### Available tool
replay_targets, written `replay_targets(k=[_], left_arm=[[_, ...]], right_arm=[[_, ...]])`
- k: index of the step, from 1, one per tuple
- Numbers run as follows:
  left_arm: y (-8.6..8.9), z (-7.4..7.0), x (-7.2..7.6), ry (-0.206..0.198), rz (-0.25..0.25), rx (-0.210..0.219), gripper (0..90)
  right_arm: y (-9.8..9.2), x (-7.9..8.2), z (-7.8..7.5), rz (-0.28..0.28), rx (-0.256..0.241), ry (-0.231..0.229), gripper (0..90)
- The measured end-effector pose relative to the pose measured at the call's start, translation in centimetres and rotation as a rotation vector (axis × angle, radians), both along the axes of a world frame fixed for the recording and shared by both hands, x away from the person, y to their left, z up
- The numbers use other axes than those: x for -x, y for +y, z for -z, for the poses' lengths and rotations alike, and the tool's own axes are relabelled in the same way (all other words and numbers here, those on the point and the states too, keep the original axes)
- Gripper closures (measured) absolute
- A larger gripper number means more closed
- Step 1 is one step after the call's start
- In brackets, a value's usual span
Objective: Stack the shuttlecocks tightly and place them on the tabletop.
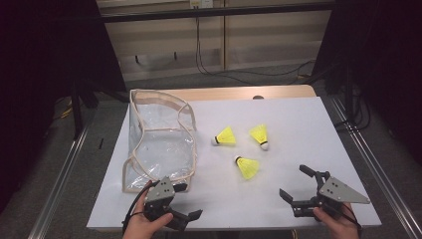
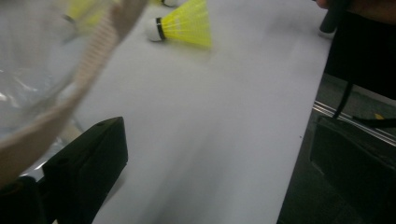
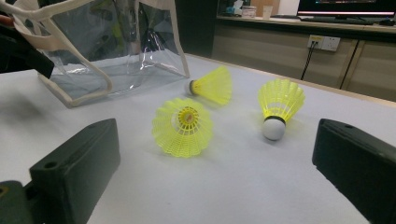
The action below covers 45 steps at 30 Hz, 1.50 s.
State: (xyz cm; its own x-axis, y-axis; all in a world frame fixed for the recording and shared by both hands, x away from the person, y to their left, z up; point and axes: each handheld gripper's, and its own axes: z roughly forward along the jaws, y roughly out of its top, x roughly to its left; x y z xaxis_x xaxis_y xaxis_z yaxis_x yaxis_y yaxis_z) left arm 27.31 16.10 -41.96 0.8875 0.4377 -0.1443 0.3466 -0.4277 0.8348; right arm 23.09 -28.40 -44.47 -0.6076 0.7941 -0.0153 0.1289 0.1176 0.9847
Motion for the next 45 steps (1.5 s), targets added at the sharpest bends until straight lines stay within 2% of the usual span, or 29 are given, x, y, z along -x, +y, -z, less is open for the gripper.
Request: replay_targets(k=[2,4,5,6,8,11,12,13,15,17,19,24,32,36,40,42,45], left_arm=[[0.6,-0.1,0.1,-0.008,-0.032,0.022,4.4],[1.0,-0.1,0.1,-0.005,-0.037,0.013,4.3],[1.3,-0.1,0.1,-0.016,-0.037,-0.005,4.4],[1.3,0.0,0.2,0.001,-0.045,0.023,4.6],[1.7,0.0,0.1,-0.016,-0.041,-0.001,4.7],[2.1,0.0,0.1,-0.01,-0.048,0.0,5.3],[2.4,0.0,0.0,-0.024,-0.051,-0.006,5.5],[2.5,-0.1,0.1,-0.013,-0.055,-0.008,5.6],[2.7,-0.1,0.1,-0.02,-0.061,0.004,6.0],[3.0,-0.2,0.0,-0.022,-0.053,-0.017,6.4],[3.4,0.0,0.0,-0.01,-0.069,0.006,6.4],[4.4,0.0,-0.1,-0.021,-0.097,-0.005,6.2],[5.7,0.1,-0.5,-0.029,-0.156,0.013,4.7],[6.2,0.2,-0.7,-0.031,-0.159,-0.001,4.7],[6.7,0.3,-0.9,-0.035,-0.19,0.018,4.6],[7.0,0.2,-0.9,-0.037,-0.198,0.003,4.6],[6.9,0.4,-0.9,-0.038,-0.206,0.03,4.6]], right_arm=[[0.0,0.0,0.0,0.0,0.0,0.001,0.8],[0.0,0.0,0.0,0.0,0.0,-0.001,0.8],[0.0,0.0,0.0,0.0,0.0,0.0,0.8],[0.0,0.0,0.0,0.003,-0.002,0.009,0.8],[0.1,0.0,0.0,-0.001,-0.004,0.009,0.8],[0.1,0.0,0.0,-0.002,-0.002,0.003,0.8],[0.1,0.0,0.0,-0.002,-0.001,0.005,0.8],[0.0,0.0,0.0,0.0,-0.002,0.009,0.8],[0.0,0.0,0.0,0.003,0.0,0.008,0.8],[0.0,0.0,0.0,0.003,0.0,0.009,0.8],[0.0,0.0,0.0,0.003,0.0,0.008,0.8],[0.0,0.0,0.0,0.003,-0.001,0.008,0.8],[0.1,0.0,0.0,-0.001,-0.002,0.01,0.8],[0.0,-0.1,0.0,-0.002,-0.001,0.005,0.8],[0.1,0.0,0.0,-0.003,-0.003,0.006,0.8],[0.1,0.0,0.0,-0.002,-0.004,0.01,0.8],[0.1,0.0,0.0,-0.002,-0.001,0.009,0.8]])
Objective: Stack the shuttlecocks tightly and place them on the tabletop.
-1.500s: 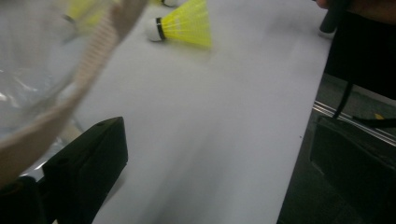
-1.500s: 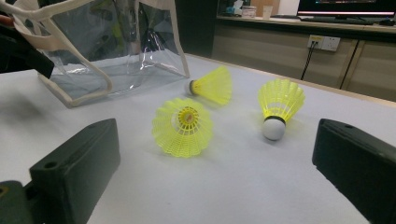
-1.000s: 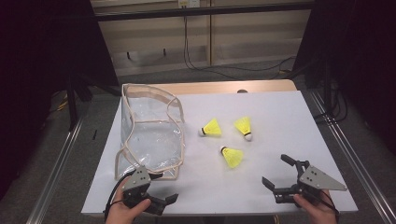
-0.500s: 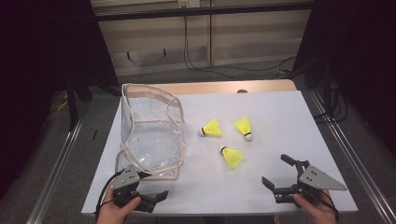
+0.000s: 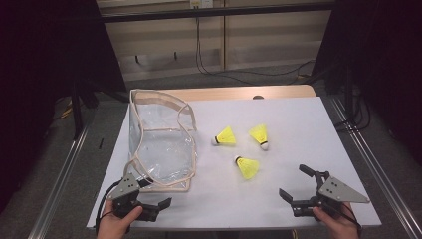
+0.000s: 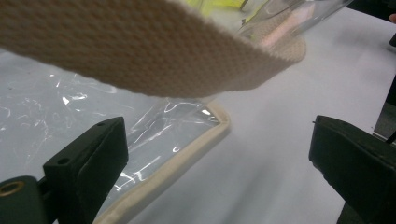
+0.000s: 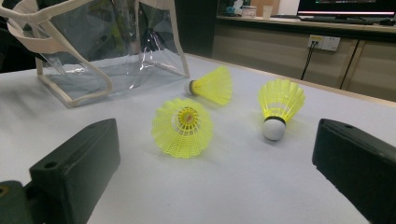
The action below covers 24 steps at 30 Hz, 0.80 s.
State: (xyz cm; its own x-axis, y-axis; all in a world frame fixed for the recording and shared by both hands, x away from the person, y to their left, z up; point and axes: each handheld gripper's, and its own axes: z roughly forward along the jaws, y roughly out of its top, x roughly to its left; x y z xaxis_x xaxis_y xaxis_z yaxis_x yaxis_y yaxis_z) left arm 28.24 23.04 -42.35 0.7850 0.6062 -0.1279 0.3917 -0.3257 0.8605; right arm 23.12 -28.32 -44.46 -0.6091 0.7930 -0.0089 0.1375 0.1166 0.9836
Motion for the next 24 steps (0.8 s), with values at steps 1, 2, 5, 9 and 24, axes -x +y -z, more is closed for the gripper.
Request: replay_targets(k=[1,2,5,9,24], left_arm=[[0.1,0.1,-0.1,-0.009,0.005,-0.012,4.6],[0.2,0.0,-0.1,-0.001,0.002,-0.035,4.6],[0.4,0.2,-0.4,-0.001,-0.008,-0.032,4.6],[0.9,0.3,-0.6,-0.004,-0.018,-0.059,5.0],[1.4,0.8,-1.0,-0.005,0.001,-0.035,4.9]], right_arm=[[0.0,0.0,0.0,0.0,0.0,0.001,0.8],[0.0,0.0,0.0,0.0,0.004,-0.003,0.8],[0.0,0.0,0.0,0.004,-0.003,0.001,0.8],[0.0,-0.1,0.0,0.002,-0.002,-0.002,0.8],[0.1,-0.1,0.0,0.008,0.002,0.003,0.8]])
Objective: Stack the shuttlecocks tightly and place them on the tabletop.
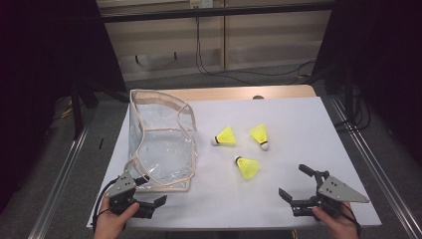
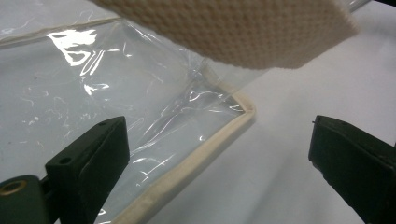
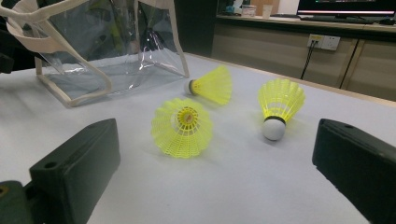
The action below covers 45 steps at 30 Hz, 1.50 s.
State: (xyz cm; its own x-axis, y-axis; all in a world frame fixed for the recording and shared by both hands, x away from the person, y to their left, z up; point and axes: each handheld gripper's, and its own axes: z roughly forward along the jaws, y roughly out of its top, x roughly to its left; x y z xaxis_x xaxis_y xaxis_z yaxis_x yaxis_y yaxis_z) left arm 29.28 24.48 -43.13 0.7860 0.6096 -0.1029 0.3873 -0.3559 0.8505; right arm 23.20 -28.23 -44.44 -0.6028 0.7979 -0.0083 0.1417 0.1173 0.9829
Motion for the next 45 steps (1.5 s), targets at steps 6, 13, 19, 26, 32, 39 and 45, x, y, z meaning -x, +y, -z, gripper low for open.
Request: replay_targets(k=[6,13,19,26,32,39,45], left_arm=[[0.1,0.1,-0.1,0.005,0.009,0.01,4.8],[0.0,0.1,-0.1,0.001,0.015,0.003,4.2],[0.0,0.1,-0.1,-0.003,0.013,0.0,4.2],[0.1,0.1,-0.1,-0.002,0.016,0.0,4.1],[0.0,0.1,-0.1,-0.001,0.019,-0.004,3.9],[0.0,0.0,-0.1,-0.006,0.017,-0.02,3.9],[0.0,0.1,-0.1,-0.006,0.02,-0.007,3.5]], right_arm=[[0.0,-0.2,0.0,-0.004,0.002,-0.001,0.8],[-0.1,-0.6,-0.1,0.009,0.017,0.012,0.6],[0.1,-1.3,-0.2,0.032,0.034,0.027,0.6],[0.6,-2.2,-0.4,0.042,0.05,0.033,0.7],[0.7,-2.6,-0.6,0.043,0.061,0.041,0.8],[0.7,-3.5,-0.8,0.053,0.068,0.063,1.6],[0.7,-4.5,-1.2,0.068,0.041,0.089,1.5]])
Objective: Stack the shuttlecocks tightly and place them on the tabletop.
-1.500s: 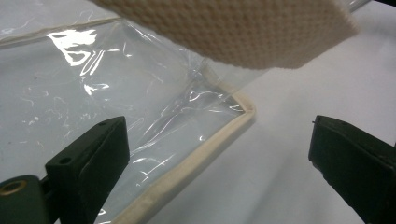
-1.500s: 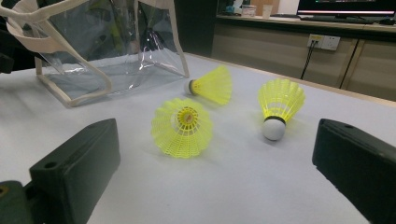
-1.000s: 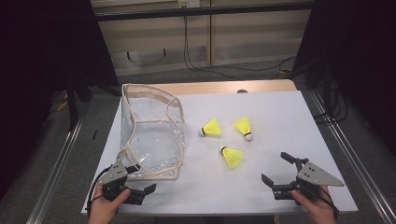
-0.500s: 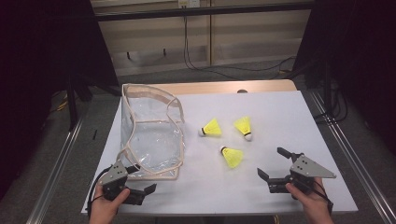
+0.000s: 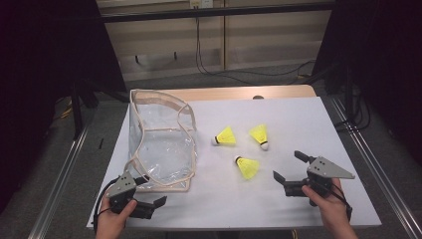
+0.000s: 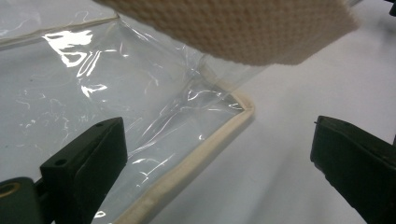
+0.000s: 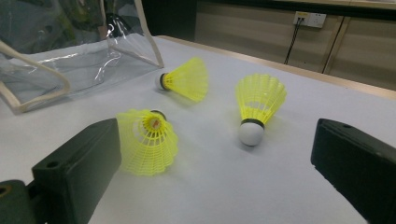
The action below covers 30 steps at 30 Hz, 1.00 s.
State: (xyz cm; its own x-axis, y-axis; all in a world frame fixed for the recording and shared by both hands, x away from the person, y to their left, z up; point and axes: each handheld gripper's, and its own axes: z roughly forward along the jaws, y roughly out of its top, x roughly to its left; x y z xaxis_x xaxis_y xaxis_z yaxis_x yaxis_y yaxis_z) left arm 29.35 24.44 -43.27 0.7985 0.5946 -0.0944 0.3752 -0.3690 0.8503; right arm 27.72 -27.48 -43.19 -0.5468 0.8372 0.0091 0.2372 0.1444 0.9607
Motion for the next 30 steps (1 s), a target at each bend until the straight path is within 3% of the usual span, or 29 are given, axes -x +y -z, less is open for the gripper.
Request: replay_targets(k=[8,15,21,30], left_arm=[[0.1,0.0,0.0,0.005,0.003,0.004,3.4],[0.1,0.0,0.0,0.001,0.007,-0.002,3.4],[0.0,-0.1,0.0,0.0,0.001,-0.007,3.4],[0.1,0.0,0.0,0.001,0.006,0.001,3.3]], right_arm=[[0.7,-2.2,-0.5,-0.009,0.011,0.016,1.9],[1.2,-4.1,-0.8,0.018,0.02,0.062,2.9],[1.2,-5.4,-1.1,0.052,0.014,0.093,4.3],[1.8,-6.8,-1.0,0.043,0.041,0.123,3.6]])
